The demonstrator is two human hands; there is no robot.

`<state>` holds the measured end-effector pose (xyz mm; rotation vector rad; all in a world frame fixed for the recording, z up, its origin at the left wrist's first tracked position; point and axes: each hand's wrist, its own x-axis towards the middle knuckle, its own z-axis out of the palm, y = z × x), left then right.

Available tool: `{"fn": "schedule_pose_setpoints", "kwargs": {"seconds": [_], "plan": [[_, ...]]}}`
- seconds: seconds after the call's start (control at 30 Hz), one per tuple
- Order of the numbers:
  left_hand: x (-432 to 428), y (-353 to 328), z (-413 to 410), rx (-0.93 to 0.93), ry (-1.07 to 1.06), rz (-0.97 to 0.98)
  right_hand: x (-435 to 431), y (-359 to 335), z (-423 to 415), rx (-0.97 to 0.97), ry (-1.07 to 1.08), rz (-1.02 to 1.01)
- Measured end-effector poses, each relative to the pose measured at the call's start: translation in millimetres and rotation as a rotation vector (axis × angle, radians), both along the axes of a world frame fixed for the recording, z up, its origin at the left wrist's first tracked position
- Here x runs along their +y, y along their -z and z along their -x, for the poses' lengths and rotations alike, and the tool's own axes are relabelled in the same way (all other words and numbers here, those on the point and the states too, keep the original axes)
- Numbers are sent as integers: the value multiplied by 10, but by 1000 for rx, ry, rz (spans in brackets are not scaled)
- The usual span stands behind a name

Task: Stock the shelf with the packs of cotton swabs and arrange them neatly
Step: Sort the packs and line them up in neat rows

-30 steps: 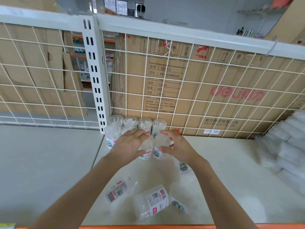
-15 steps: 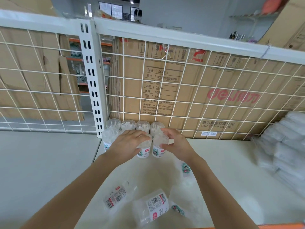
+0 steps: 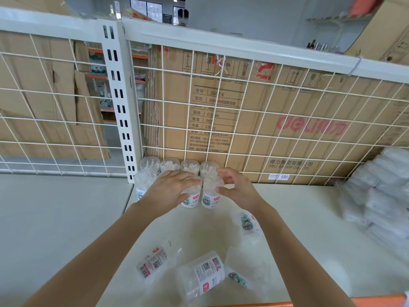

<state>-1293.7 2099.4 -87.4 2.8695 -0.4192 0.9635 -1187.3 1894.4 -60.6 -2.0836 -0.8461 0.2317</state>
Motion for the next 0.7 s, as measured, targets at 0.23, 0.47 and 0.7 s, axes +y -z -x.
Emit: {"fn": "schedule_pose_setpoints", "kwargs": {"seconds": [0.23,0.47,0.7], "plan": [[20,0,2,33,-19,34,67,-1,9,11,-1,-21],[46,42,-21,37,-19,56,78,1,6,23,-15,-42],[39,27,1,34,-24,53,71,10,45,36,-19,-90]]}}
